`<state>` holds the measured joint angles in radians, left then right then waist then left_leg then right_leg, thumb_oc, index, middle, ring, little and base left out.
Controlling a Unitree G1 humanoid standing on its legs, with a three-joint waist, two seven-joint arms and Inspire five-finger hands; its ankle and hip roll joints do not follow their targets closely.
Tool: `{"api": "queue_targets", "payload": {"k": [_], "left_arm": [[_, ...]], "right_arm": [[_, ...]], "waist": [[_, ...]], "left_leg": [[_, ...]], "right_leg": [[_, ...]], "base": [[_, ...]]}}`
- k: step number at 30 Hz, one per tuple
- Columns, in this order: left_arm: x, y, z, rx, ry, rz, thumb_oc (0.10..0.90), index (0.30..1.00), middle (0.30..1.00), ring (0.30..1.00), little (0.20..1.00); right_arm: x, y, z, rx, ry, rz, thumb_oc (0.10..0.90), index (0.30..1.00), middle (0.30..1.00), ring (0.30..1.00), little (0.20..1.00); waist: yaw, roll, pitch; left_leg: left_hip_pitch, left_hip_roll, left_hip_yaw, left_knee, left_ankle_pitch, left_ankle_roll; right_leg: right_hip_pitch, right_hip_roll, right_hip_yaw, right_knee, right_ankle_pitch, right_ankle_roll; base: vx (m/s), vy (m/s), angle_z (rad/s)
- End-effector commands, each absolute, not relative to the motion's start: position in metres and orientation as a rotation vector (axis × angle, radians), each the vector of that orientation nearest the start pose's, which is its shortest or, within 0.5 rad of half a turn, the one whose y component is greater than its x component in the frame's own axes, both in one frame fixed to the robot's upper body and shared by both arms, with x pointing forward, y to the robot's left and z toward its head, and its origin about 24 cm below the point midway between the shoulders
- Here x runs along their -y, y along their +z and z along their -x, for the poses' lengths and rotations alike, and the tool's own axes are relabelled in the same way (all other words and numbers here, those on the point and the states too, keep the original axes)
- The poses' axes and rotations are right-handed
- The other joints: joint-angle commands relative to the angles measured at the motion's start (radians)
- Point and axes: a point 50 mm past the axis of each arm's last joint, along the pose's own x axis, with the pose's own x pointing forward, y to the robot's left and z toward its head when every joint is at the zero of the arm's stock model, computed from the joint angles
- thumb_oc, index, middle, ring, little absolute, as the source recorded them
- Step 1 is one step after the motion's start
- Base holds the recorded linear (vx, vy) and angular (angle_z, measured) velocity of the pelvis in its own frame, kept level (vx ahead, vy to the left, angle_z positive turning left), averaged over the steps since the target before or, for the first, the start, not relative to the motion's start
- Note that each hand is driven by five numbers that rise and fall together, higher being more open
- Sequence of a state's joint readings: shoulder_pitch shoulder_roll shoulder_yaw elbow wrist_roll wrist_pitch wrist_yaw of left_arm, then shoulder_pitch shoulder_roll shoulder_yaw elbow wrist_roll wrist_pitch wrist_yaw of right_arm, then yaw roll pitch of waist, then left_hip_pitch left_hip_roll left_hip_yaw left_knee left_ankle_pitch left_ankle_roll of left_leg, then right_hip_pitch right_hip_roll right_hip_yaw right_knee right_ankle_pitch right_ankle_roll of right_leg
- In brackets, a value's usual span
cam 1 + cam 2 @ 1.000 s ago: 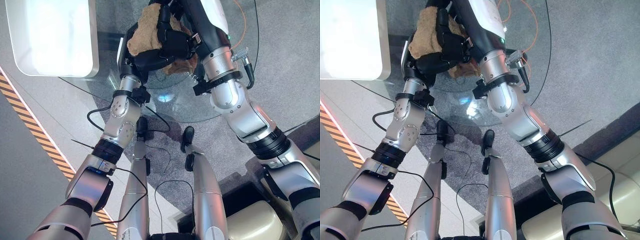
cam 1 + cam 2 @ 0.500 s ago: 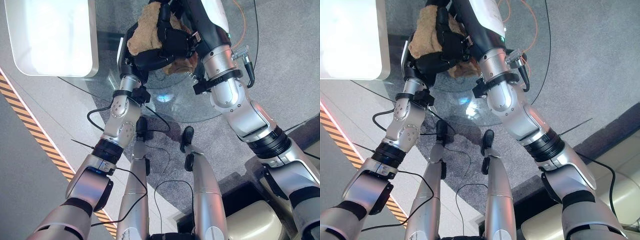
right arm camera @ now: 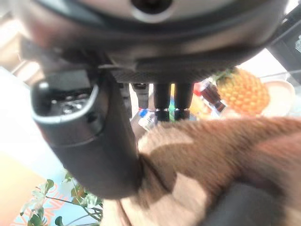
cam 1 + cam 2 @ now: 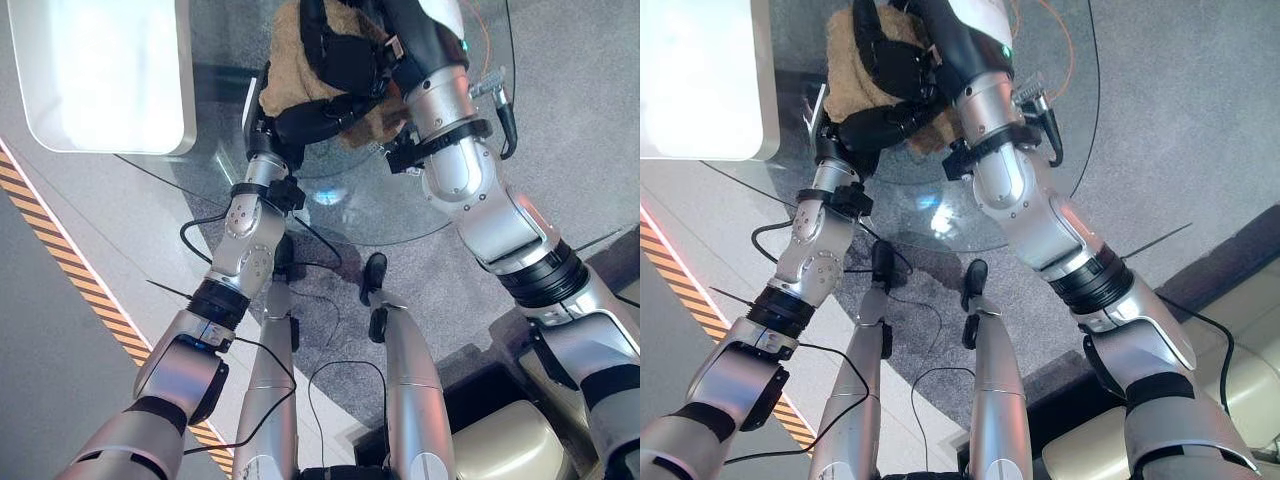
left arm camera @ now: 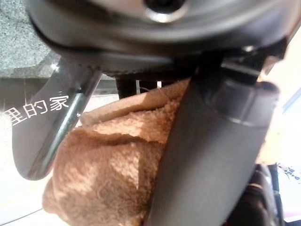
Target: Wipe the table with a cloth and put it in the basket.
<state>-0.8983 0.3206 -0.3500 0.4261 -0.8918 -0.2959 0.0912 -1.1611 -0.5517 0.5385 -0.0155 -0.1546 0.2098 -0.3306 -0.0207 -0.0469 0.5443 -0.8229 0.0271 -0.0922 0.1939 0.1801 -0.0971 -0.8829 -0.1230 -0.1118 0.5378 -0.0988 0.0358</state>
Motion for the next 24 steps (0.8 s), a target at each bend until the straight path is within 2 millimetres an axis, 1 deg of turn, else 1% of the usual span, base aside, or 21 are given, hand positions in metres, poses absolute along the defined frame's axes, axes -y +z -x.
{"api": "queue_targets", "payload": {"k": [1, 11, 19, 24], "left_arm": [[-0.0549, 0.272, -0.3403, 0.717, -0.631, 0.442, 0.1, 0.3, 0.3, 0.3, 0.2], [-0.0567, 0.2698, -0.3415, 0.7, -0.644, 0.478, 0.1, 0.3, 0.3, 0.3, 0.2], [-0.0598, 0.2683, -0.3427, 0.673, -0.676, 0.564, 0.1, 0.3, 0.3, 0.3, 0.2], [-0.06, 0.2696, -0.3417, 0.675, -0.694, 0.592, 0.1, 0.3, 0.3, 0.3, 0.2]], "right_arm": [[0.0483, 0.4215, -0.2363, 1.503, -0.027, 0.58, 0.8, 0.9, 0.9, 0.9, 0.9], [0.0508, 0.4244, -0.2361, 1.511, -0.064, 0.585, 0.8, 0.9, 0.9, 0.9, 0.9], [0.0541, 0.428, -0.234, 1.517, -0.071, 0.543, 0.8, 0.9, 0.9, 0.9, 0.9], [0.0556, 0.4295, -0.233, 1.523, -0.08, 0.534, 0.8, 0.9, 0.9, 0.9, 0.9]], "waist": [[0.019, -0.038, -0.024], [0.02, -0.039, -0.024], [0.018, -0.049, -0.024], [0.016, -0.048, -0.024]], "left_leg": [[0.05, -0.063, 0.066, 0.104, -0.134, 0.074], [0.05, -0.062, 0.065, 0.1, -0.134, 0.074], [0.055, -0.059, 0.066, 0.105, -0.14, 0.073], [0.055, -0.058, 0.067, 0.103, -0.14, 0.072]], "right_leg": [[0.118, 0.075, 0.047, -0.255, 0.155, 0.038], [0.116, 0.077, 0.044, -0.255, 0.155, 0.037], [0.125, 0.079, 0.045, -0.257, 0.155, 0.036], [0.123, 0.08, 0.046, -0.257, 0.155, 0.035]], "base": [[0.0, 0.0, 0.0], [0.0, 0.0, 0.0], [0.0, 0.0, 0.0], [0.0, 0.0, 0.0]]}}
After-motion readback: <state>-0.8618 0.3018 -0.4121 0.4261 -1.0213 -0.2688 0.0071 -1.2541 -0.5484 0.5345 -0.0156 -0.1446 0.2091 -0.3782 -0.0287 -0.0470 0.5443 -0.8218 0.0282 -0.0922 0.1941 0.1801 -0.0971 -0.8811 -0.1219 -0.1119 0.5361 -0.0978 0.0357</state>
